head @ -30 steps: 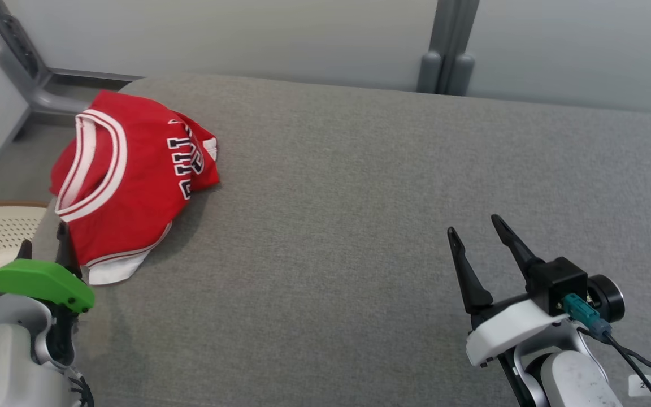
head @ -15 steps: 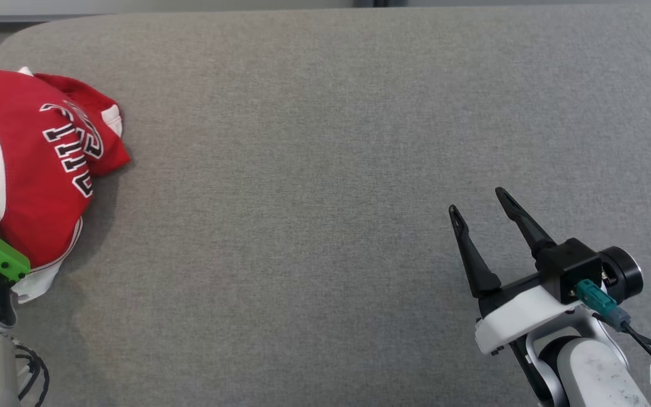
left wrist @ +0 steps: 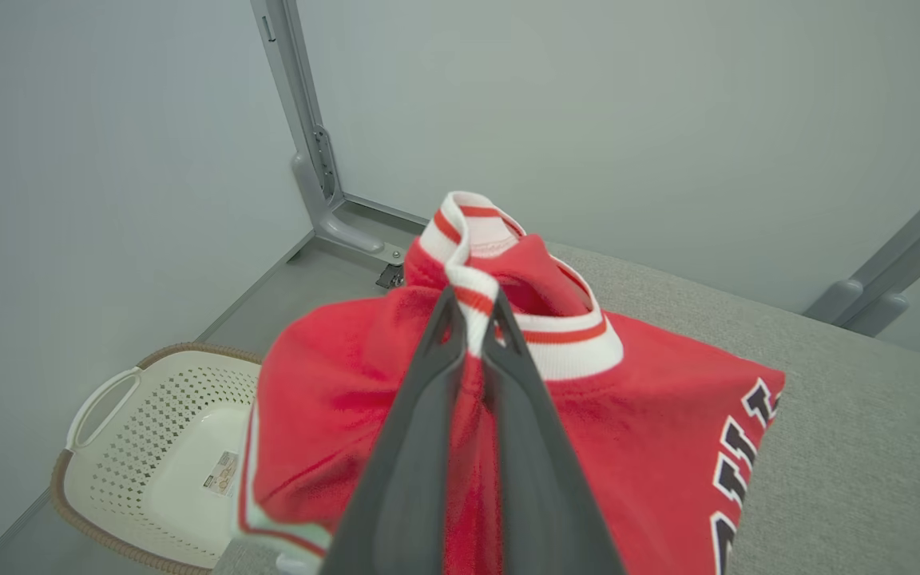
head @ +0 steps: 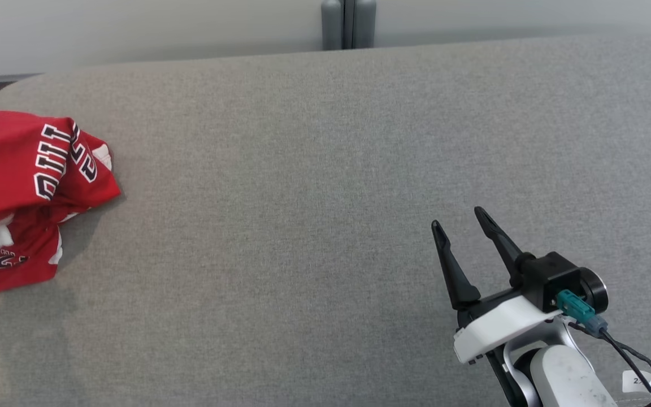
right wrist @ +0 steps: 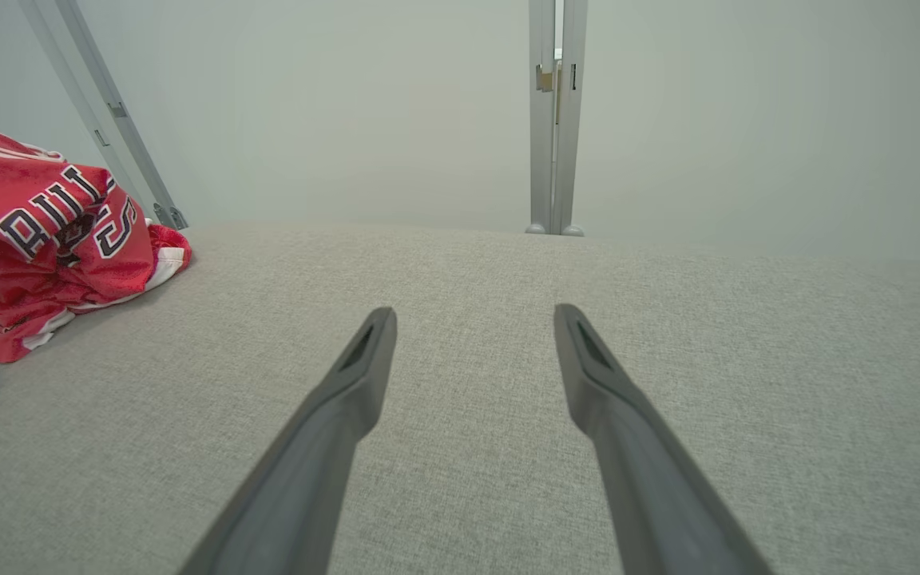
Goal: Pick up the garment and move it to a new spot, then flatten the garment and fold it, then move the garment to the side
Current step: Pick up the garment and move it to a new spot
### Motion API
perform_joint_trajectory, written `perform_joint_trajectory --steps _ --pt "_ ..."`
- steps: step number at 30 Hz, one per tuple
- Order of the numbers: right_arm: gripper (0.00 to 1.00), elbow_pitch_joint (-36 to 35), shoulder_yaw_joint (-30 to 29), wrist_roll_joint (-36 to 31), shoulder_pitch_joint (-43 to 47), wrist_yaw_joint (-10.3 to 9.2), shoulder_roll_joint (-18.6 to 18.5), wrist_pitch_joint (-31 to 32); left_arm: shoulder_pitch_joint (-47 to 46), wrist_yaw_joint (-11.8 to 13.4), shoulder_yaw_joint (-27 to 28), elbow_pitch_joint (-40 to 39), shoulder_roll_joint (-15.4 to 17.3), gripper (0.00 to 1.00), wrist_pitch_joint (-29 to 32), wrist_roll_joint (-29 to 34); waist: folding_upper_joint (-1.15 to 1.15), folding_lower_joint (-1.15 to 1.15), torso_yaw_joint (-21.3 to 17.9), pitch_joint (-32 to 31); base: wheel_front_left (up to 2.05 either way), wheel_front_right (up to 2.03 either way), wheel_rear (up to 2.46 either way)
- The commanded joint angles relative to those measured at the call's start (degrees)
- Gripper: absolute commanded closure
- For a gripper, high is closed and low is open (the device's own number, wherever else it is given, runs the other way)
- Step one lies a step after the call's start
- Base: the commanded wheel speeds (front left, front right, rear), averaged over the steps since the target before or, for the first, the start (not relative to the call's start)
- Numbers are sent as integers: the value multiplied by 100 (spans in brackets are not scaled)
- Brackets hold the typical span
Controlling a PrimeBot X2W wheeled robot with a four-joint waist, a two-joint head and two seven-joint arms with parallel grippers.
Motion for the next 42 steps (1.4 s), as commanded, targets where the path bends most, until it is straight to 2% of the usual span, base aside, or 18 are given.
perform_joint_trajectory --steps 1,7,15,23,28,33,40,41,42 --pt "0 86 -24 57 40 -2 5 -87 -189 -73 -79 -164 71 100 48 56 0 0 -20 -587 0 0 0" --pt "0 334 -54 319 157 -2 22 -303 -809 -233 -590 -1106 166 100 531 316 0 0 -233 -1028 0 0 0" --pt "0 440 10 403 120 -2 22 -362 -1519 -271 -1068 -2340 -423 100 664 302 0 0 -857 -1046 0 0 0" --pt "0 434 78 387 -16 -2 22 -341 -1624 -247 -1407 -2793 -1167 100 478 140 0 0 -1735 -868 0 0 0" --pt "0 450 54 428 -51 -2 24 -388 -1270 -254 -1823 -2711 -1668 100 329 214 0 0 -2210 -746 0 0 0" --pt "0 496 157 452 -145 -2 26 -404 -743 -205 -2199 -2210 -1940 100 110 370 0 0 -2582 -613 0 0 0" --pt "0 521 139 407 -134 -2 27 -423 181 -220 -2756 -1236 -2160 100 -436 652 0 0 -2695 -524 0 0 0" --pt "0 528 145 403 -134 -2 28 -413 346 -233 -2827 -1089 -2201 60 -553 658 0 0 -2674 -525 0 0 0" --pt "0 527 142 405 -131 -2 27 -409 492 -236 -2827 -1002 -2261 28 -687 574 0 0 -2644 -526 0 0 0"
